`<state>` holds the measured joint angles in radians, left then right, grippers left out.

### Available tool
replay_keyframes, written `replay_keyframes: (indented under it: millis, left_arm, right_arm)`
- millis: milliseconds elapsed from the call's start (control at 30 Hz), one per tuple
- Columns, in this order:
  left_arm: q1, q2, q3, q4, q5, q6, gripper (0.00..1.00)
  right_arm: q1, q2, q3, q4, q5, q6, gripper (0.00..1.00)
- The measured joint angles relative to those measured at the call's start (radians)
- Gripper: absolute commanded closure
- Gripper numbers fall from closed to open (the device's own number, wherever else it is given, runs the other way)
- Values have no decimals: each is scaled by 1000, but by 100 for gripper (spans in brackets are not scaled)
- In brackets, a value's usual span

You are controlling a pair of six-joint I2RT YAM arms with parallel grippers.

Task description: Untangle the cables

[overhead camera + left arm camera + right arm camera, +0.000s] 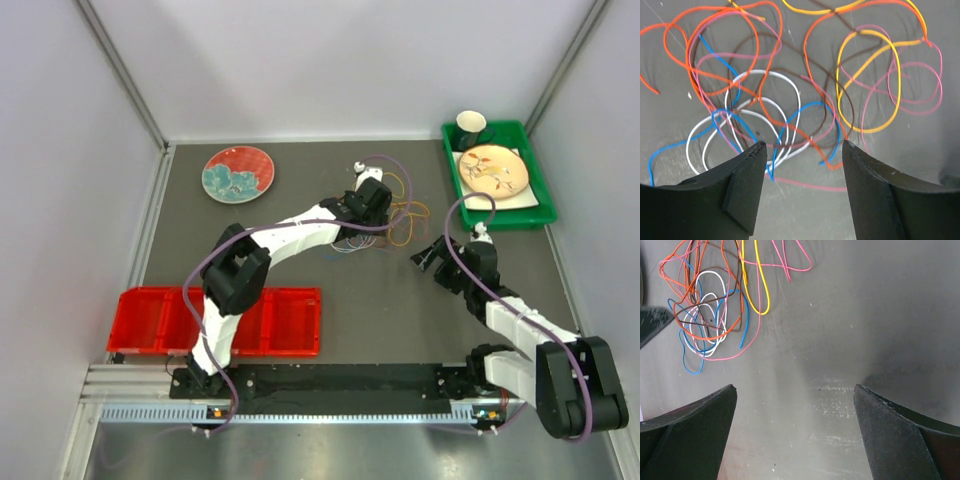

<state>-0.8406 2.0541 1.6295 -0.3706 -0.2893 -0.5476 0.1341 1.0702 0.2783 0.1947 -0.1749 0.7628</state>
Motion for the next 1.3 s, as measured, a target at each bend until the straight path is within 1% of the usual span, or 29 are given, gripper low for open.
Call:
replay_keyframes:
  millis: [200, 433, 533, 567, 633, 667, 700, 767, 800, 833, 1167, 1300]
  left_arm:
    - [2, 74, 103, -41, -33, 10, 36]
    - [2, 105, 125, -63, -53, 7, 40]
    - [2, 116, 126, -69, -57, -1, 48]
    - [2, 121, 127, -72, -58, -4, 55]
    - [2, 131, 133, -77, -61, -6, 62]
    - [2, 134, 135, -77, -63, -10, 66]
    - [2, 137, 135, -79, -65, -9, 76]
    - [2, 140, 137, -80, -69, -11, 89]
    - [2, 144, 144, -85, -72, -9, 99]
    - [2, 148, 156, -92, -74, -6, 100]
    - [2, 166, 279, -147, -120, 26, 100]
    - [2, 160, 371, -199, -130, 67, 100]
  right_arm:
    - [0, 0, 0, 2, -8, 0, 1]
    - [0, 0, 0, 4, -10, 0, 1]
    - [0, 0, 0, 7, -10, 0, 1]
    - [0, 0, 0, 7, -10, 0, 1]
    - [0, 0, 0, 7, -10, 0, 1]
    - [0, 0, 0, 7, -10, 0, 1]
    - [0, 0, 0, 7, -11, 0, 1]
    - [0, 0, 0, 7, -11, 0, 1]
    - [0, 0, 0, 7, -11, 0, 1]
    - [0, 0, 0, 7, -11, 0, 1]
    - [0, 2, 5, 8, -11, 0, 1]
    - [0, 6, 5, 7, -10, 0, 1]
